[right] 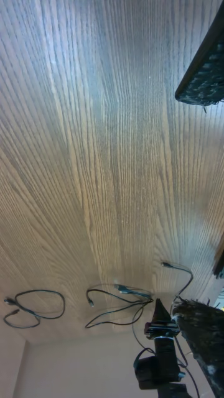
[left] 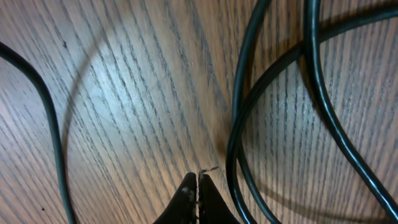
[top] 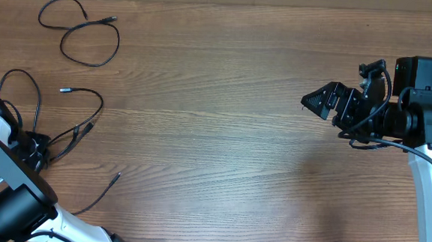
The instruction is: Untangle cables
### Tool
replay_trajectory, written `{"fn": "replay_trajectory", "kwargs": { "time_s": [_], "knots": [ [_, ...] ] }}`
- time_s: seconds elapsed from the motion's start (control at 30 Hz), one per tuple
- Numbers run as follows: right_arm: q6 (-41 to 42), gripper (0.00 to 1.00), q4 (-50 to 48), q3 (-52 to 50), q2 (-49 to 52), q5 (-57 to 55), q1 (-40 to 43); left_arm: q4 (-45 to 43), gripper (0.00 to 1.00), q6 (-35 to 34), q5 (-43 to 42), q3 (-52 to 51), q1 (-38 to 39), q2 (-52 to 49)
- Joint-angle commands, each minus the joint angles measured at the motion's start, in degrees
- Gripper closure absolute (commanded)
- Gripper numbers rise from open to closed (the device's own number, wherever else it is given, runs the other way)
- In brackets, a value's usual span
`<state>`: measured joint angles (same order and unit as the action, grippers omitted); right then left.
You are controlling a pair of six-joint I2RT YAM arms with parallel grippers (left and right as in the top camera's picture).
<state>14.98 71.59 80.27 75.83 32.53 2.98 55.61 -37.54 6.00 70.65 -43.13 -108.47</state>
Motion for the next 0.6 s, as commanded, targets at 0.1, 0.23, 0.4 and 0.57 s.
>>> {"fn": "replay_trajectory", "kwargs": {
  "time_s": [0.1,0.23,0.4,0.57],
  "knots": [
    [-0.02,0.00,-0.15,0.79,0.17,-0.35,0.17,-0.59,0.96,0.28,-3.10,1.29,0.04,-0.20],
    [-0.02,0.00,-0.13,0.79,0.17,-0.35,0.17,-1.42,0.96,0.31,-3.10,1.29,0.04,-0.20],
    [0.02,0.00,-0.13,0.79,0.17,-0.33,0.17,-2.73,0.96,0.31,-4.90,1.29,0.04,-0.20],
    [0.20,0.00,-0.09,0.79,0.17,-0.33,0.17,-4.07,0.96,0.33,-6.05,1.29,0.04,-0.20]
  ]
}}
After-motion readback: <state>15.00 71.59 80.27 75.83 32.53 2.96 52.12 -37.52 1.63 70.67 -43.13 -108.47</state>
